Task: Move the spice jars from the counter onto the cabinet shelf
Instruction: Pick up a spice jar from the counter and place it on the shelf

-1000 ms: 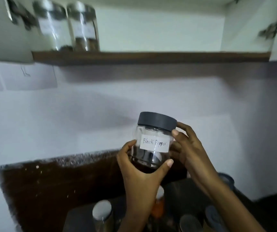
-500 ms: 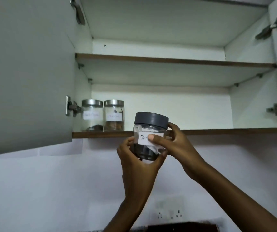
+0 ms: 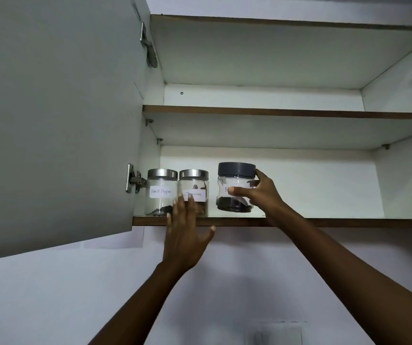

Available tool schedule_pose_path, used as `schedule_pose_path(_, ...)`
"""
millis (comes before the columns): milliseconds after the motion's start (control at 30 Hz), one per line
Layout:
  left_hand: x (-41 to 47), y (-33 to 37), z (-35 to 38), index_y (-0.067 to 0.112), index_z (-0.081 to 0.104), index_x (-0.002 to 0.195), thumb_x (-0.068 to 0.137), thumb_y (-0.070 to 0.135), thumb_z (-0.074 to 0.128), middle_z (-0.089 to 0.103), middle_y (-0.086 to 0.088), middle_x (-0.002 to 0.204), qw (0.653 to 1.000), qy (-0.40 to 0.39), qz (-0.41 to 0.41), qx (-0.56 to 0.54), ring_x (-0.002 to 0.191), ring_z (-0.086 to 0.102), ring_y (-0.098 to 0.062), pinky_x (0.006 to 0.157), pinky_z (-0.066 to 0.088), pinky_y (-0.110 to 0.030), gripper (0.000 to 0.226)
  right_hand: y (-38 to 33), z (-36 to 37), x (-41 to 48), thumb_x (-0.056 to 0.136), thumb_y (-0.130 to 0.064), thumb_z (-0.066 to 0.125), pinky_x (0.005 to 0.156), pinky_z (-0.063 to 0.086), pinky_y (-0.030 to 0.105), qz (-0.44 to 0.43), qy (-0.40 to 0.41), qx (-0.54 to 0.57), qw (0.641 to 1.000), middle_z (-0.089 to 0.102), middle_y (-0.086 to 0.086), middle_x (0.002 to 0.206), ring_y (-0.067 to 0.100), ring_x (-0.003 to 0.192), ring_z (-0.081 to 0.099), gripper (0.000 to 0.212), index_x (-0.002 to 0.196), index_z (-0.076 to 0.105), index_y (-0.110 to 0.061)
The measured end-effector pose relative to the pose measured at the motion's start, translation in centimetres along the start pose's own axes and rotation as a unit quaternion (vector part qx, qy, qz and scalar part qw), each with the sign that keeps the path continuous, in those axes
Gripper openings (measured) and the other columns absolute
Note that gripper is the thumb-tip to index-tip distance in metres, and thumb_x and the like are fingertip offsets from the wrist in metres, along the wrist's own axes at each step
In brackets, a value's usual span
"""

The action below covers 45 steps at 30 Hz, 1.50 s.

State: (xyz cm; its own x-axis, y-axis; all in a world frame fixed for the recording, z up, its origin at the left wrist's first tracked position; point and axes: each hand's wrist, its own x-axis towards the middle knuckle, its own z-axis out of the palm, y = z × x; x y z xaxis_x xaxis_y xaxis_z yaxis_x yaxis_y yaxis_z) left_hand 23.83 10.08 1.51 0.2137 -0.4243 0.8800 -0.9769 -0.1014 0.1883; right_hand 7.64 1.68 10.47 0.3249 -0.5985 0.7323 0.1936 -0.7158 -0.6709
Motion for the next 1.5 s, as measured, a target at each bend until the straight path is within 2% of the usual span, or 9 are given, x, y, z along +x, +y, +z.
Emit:
schedule_pose_path(100, -0.5, -2.2, 1.3, 0.013, -0.023, 0.14, 0.075, 0.07, 0.017, -0.028, -0.006, 0.151, 0.996, -0.027, 0.031, 0.073, 0.138, -0.027, -0.022, 0.118, -0.006, -0.042, 0.095, 1.1, 0.1, 1.0, 0.064, -0.012, 0.083, 0.073, 0.049, 0.026, 0.01, -0.018, -0.034, 0.999, 0.063, 0.009, 0.109, 0.023, 0.1, 0.06, 0.065, 0.121, 0.053, -0.016)
schedule_pose_path(267, -0.6, -3.2, 2.9, 0.015, -0.011, 0.147, 0.073, 0.067, 0.031, -0.011, -0.01, 0.156, 0.993, 0.022, 0.054, 0.103, 0.143, -0.017, -0.022, 0.115, -0.001, -0.04, 0.099, 1.6, -0.7, 1.5, 0.078, -0.008, 0.072, 0.058, 0.039, 0.013, 0.039, -0.099, -0.026, 0.994, 0.057, -0.013, 0.088, -0.001, 0.078, 0.054, 0.047, 0.115, 0.049, -0.024)
schedule_pose_path(433, -0.8, -3.2, 3.1, 0.012, -0.005, 0.148, 0.072, 0.065, 0.036, -0.009, -0.012, 0.157, 0.991, 0.02, 0.056, 0.12, 0.144, -0.012, -0.026, 0.116, 0.003, -0.042, 0.102, 2.1, -0.2, 2.2, 0.079, -0.016, 0.072, 0.085, 0.044, 0.035, 0.058, -0.116, -0.046, 0.99, 0.058, -0.01, 0.095, 0.016, 0.098, 0.056, 0.045, 0.115, 0.048, -0.027)
schedule_pose_path(933, -1.0, -3.8, 3.1, 0.012, -0.002, 0.148, 0.068, 0.066, 0.039, -0.003, -0.016, 0.157, 0.987, 0.023, 0.077, 0.141, 0.144, -0.009, -0.028, 0.118, 0.003, -0.042, 0.105, 3.7, 1.1, 2.7, 0.088, -0.014, 0.062, 0.049, 0.043, 0.003, 0.05, -0.138, -0.079, 0.986, 0.058, -0.007, 0.086, 0.0, 0.072, 0.053, 0.028, 0.113, 0.051, -0.017)
schedule_pose_path(1000, -1.0, -4.0, 2.9, 0.009, 0.002, 0.148, 0.067, 0.065, 0.041, 0.002, -0.019, 0.156, 0.985, 0.021, 0.09, 0.147, 0.144, -0.004, -0.03, 0.115, 0.004, -0.041, 0.106, 3.6, 1.5, 2.9, 0.082, -0.033, 0.07, 0.06, 0.047, 0.01, 0.065, -0.134, -0.112, 0.982, 0.061, -0.005, 0.095, 0.002, 0.08, 0.057, 0.045, 0.115, 0.047, -0.014)
schedule_pose_path(1133, -1.0, -4.8, 2.4, 0.009, -0.001, 0.149, 0.07, 0.065, 0.042, -0.002, -0.019, 0.156, 0.977, 0.0, 0.118, 0.177, 0.145, -0.003, -0.032, 0.116, 0.001, -0.04, 0.106, 4.6, 1.5, 2.0, 0.048, -0.078, 0.071, 0.096, 0.046, 0.033, 0.054, -0.12, -0.246, 0.96, 0.051, 0.005, 0.134, 0.024, 0.121, 0.052, 0.131, 0.143, 0.02, -0.002)
schedule_pose_path(1300, -1.8, -3.4, 1.9, 0.005, -0.008, 0.147, 0.082, 0.059, 0.038, -0.015, -0.018, 0.155, 0.988, -0.034, 0.103, 0.106, 0.142, -0.018, -0.03, 0.114, -0.008, -0.038, 0.097, 4.3, 0.9, -3.0, 0.084, -0.057, 0.054, 0.111, 0.028, 0.043, 0.022, -0.064, -0.41, 0.909, 0.027, 0.017, 0.152, 0.033, 0.139, 0.026, 0.094, 0.147, 0.01, -0.003)
schedule_pose_path(1400, -4.2, -1.3, 2.3, 0.012, 0.008, 0.15, 0.086, 0.054, 0.024, 0.003, -0.014, 0.157, 0.987, -0.043, 0.146, 0.04, 0.146, -0.001, -0.029, 0.116, -0.001, -0.04, 0.078, 5.8, -0.1, -6.4, 0.089, -0.053, 0.047, 0.116, 0.014, 0.051, 0.008, -0.097, -0.455, 0.885, 0.006, 0.006, 0.159, 0.027, 0.146, 0.003, 0.079, 0.149, 0.012, -0.015)
schedule_pose_path(1500, -8.3, 1.1, 3.6, 0.017, 0.037, 0.142, 0.089, 0.041, 0.029, 0.038, -0.006, 0.148, 0.976, -0.07, 0.205, -0.034, 0.143, 0.021, -0.026, 0.116, 0.004, -0.039, 0.059, 7.1, -1.5, -11.6, 0.089, -0.045, 0.053, 0.115, 0.02, 0.047, 0.022, -0.082, -0.421, 0.903, 0.013, 0.004, 0.158, 0.025, 0.145, 0.013, 0.072, 0.148, 0.02, -0.019)
